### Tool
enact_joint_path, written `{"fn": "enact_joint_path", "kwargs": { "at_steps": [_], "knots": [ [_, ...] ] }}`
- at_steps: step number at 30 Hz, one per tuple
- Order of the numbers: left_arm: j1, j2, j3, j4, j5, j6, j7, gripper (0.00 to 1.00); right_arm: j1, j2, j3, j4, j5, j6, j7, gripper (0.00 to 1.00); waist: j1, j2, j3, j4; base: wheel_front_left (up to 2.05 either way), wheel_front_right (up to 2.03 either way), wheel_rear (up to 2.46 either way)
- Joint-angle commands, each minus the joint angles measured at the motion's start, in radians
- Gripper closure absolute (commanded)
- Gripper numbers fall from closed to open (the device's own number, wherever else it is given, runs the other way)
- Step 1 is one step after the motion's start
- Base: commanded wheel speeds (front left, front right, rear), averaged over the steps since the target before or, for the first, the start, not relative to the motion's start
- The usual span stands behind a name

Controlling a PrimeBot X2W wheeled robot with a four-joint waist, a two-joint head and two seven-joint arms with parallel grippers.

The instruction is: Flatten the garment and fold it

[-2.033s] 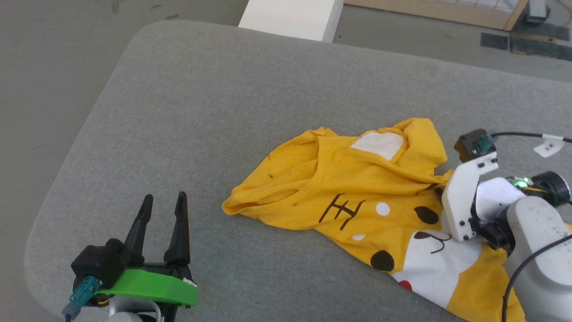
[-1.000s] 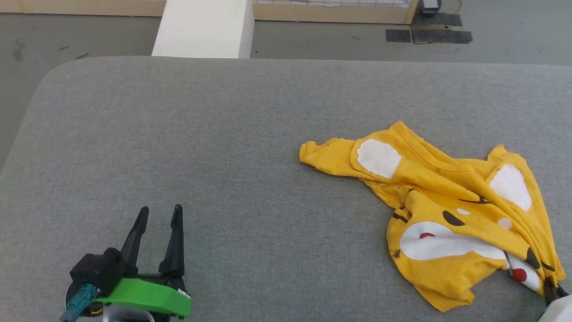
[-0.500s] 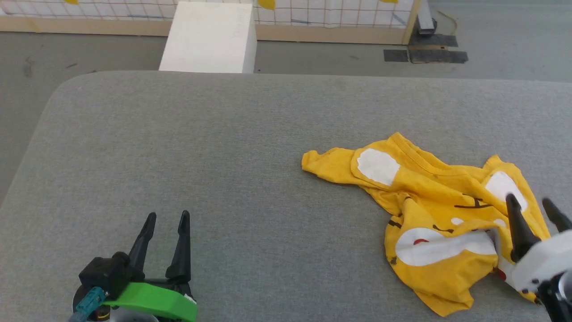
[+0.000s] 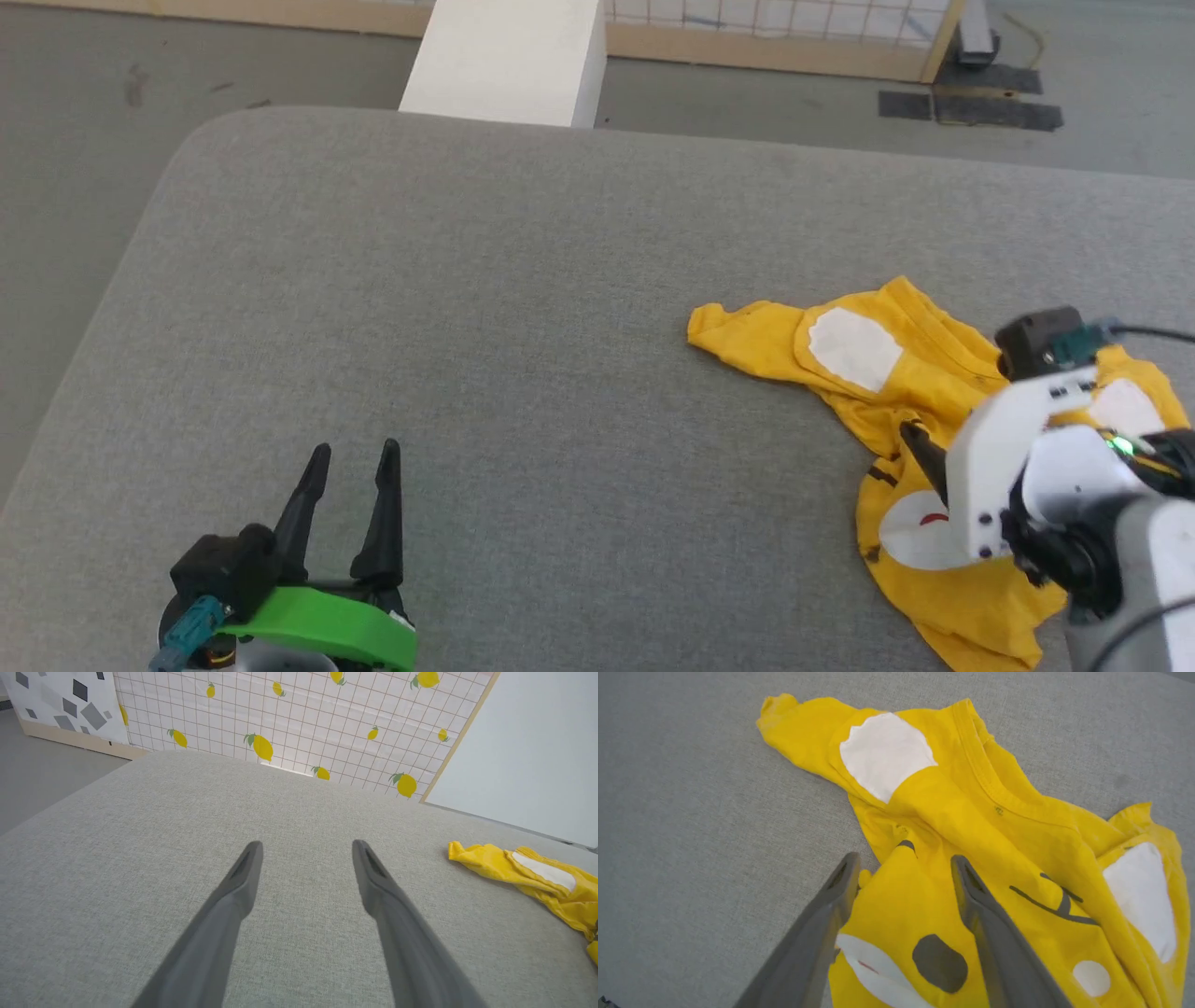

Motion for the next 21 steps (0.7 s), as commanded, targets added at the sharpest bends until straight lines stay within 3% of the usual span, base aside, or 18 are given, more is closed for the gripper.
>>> {"fn": "enact_joint_path", "kwargs": {
  "at_steps": [1, 5, 10, 11, 12, 14, 19, 21],
  "knots": [
    [-0.02, -0.005, 0.0, 0.003, -0.015, -0.007, -0.008, 0.0, -0.04, -0.015, 0.021, 0.035, -0.016, -0.001, 0.004, 0.0, 0.0, 0.0, 0.027, 0.027, 0.0, 0.0, 0.0],
    [-0.042, -0.009, -0.009, 0.017, -0.018, -0.017, -0.01, 0.0, -0.124, -0.027, 0.059, 0.177, -0.041, -0.001, 0.022, 0.0, 0.0, 0.0, 0.05, 0.056, 0.0, 0.0, 0.0],
    [-0.069, -0.015, -0.017, 0.036, -0.021, -0.025, -0.013, 0.0, -0.166, 0.018, 0.05, 0.342, -0.068, -0.001, 0.126, 0.0, 0.0, 0.0, 0.063, 0.089, 0.0, 0.0, 0.0],
    [-0.072, -0.015, -0.017, 0.038, -0.021, -0.026, -0.014, 0.0, -0.168, 0.023, 0.051, 0.36, -0.073, -0.001, 0.144, 0.2, 0.0, 0.0, 0.063, 0.094, 0.0, 0.0, 0.0],
    [-0.074, -0.016, -0.017, 0.041, -0.021, -0.027, -0.014, 0.0, -0.171, 0.028, 0.055, 0.374, -0.075, -0.001, 0.158, 0.55, 0.0, 0.0, 0.063, 0.098, 0.0, 0.0, 0.0],
    [-0.076, -0.017, -0.016, 0.046, -0.021, -0.028, -0.015, 0.0, -0.176, 0.038, 0.054, 0.388, -0.069, -0.001, 0.154, 1.0, 0.0, 0.0, 0.061, 0.102, 0.0, 0.0, 0.0],
    [-0.069, -0.017, -0.009, 0.059, -0.018, -0.023, -0.017, 0.0, -0.216, 0.063, 0.106, 0.374, -0.008, -0.001, 0.061, 1.0, 0.0, 0.0, 0.038, 0.093, 0.0, 0.0, 0.0],
    [-0.063, -0.015, -0.005, 0.056, -0.016, -0.019, -0.018, 0.0, -0.239, 0.081, 0.176, 0.347, 0.055, -0.001, 0.024, 1.0, 0.0, 0.0, 0.025, 0.081, 0.0, 0.0, 0.0]
  ]
}}
